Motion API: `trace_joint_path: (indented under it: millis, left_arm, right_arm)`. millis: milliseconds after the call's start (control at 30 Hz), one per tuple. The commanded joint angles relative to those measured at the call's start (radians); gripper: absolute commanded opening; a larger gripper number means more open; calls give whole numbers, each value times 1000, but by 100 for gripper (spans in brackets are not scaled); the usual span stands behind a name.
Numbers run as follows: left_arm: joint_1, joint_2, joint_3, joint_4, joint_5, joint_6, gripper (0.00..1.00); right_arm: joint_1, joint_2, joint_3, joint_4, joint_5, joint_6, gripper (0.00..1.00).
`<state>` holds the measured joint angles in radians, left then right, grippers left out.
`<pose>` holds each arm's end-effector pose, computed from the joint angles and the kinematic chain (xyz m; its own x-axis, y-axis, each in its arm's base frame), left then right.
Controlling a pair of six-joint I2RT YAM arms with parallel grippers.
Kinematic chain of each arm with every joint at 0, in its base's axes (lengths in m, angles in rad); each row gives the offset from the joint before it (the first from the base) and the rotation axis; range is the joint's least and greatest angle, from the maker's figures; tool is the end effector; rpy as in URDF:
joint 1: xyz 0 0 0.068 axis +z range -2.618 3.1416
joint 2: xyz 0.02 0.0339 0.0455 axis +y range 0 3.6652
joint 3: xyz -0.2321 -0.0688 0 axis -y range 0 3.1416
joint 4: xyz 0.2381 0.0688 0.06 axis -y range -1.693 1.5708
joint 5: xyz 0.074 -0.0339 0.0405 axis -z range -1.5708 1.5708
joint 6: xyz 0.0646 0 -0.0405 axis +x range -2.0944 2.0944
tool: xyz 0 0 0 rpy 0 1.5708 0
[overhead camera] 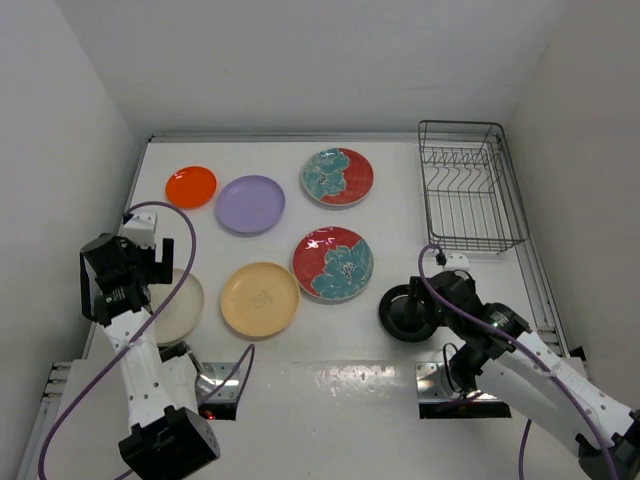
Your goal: Load the plates into the dish rack
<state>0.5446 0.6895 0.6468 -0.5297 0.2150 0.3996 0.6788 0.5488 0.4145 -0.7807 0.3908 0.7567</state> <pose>0.1753 0.0901 0.2367 -0.5640 0.1027 -0.8193 -0.1447 0.9646 0.2206 0.1303 0.0735 0.1562 -0.7230 0.2324 -0.6506 0.1329 0.9709 0.1991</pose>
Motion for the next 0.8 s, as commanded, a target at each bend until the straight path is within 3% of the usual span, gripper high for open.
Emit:
trace_joint_path:
  millis: [0, 200, 267, 367, 400, 533, 567, 633, 700, 733, 767]
  left_arm:
    - [11, -15, 1, 20, 26, 13, 99]
    - [11, -57, 10, -6, 102, 39, 99]
    - [0, -45, 52, -85, 230, 152, 99]
    - [-83, 95, 279, -261, 219, 218, 99]
    - [-113, 154, 451, -351, 178, 219, 99]
    - [-319, 564, 914, -565, -136, 151, 99]
    - [-340, 626, 991, -594, -196, 131, 99]
    - [-353, 730, 1140, -630, -261, 108, 94]
    - [-353, 859, 1212, -616, -261, 69, 81]
    - [-342, 907, 1246, -625, -238, 45, 74]
    - [-321, 1011, 1283, -641, -150, 1, 62]
  right_arm:
    - [7, -1, 4, 6, 31, 16, 100]
    - [10, 2, 9, 8, 42, 20, 100]
    - [4, -12, 23, 9, 33, 9, 100]
    - [1, -29, 67, 15, -47, -72, 100]
    - [4, -30, 79, 18, -125, -97, 100]
    - [-1, 39, 229, 86, -174, -252, 100]
    - [-5, 148, 265, 92, -182, -346, 96]
    - [-21, 244, 431, 103, -199, -410, 73]
    - [-51, 437, 618, 116, -199, -497, 39]
    - [-64, 485, 662, 121, -208, -510, 37]
    - [-106, 593, 775, 147, -217, -520, 47]
